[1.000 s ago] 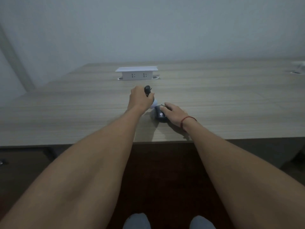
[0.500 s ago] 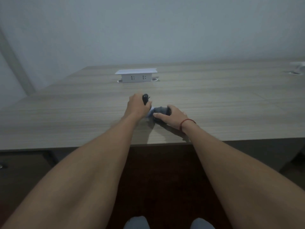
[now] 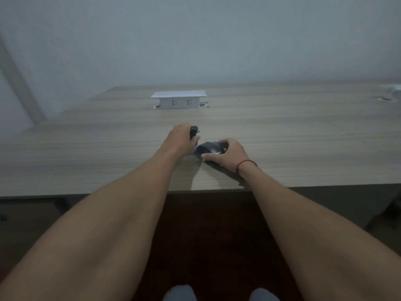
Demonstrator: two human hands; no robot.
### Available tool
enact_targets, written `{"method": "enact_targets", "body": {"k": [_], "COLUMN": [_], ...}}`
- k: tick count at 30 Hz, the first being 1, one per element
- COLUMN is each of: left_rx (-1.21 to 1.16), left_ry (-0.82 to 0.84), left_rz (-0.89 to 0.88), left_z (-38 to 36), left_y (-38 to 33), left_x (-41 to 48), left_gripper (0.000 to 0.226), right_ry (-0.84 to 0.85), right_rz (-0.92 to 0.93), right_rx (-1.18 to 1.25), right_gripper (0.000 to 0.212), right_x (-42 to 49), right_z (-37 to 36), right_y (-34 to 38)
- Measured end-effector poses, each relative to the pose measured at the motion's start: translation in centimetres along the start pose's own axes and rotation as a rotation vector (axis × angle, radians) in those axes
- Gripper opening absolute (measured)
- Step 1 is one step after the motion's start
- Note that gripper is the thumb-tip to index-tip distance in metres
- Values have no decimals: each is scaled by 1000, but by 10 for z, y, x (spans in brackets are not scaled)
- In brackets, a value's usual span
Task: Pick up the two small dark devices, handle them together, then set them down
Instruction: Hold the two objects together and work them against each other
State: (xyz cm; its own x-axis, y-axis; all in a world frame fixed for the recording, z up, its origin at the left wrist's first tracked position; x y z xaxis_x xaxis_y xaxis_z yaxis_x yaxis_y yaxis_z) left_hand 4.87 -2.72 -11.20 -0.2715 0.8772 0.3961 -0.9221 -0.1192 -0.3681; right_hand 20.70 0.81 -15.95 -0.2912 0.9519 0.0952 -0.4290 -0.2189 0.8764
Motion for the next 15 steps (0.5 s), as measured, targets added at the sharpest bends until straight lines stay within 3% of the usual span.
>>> {"method": "enact_targets", "body": {"k": [5, 8, 12, 15], "left_rx": [-266, -114, -20, -146], "left_ry": [-135, -30, 55, -67], "left_rz": [6, -50, 28, -10], "left_z": [11, 3, 3, 12], "left_y": [-14, -19, -8, -15], "left_x": [1, 1, 6, 8], "left_gripper": [26, 21, 29, 27], "right_ry": [-27, -39, 25, 64], "right_rz": [7, 34, 14, 24], "right_rx": [34, 40, 85, 37], "right_gripper": [70, 57, 69, 71], "right_x": [0, -1, 0, -1], "right_z": [0, 2, 4, 4], "right_y": [-1, 0, -1, 2]}}
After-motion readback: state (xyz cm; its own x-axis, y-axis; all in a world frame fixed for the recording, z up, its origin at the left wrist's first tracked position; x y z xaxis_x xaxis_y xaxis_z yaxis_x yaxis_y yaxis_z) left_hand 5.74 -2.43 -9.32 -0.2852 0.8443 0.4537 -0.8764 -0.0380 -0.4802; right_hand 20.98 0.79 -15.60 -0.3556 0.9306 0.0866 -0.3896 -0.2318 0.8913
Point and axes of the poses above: each hand's wrist, its own x-axis towards the middle knuckle, its own z-axis out of the back of the hand, y = z × x, the point moved 2 cm from there along x, towards the middle knuckle, and after that the axes turned 7 degrees about x, right-handed, at the moved point
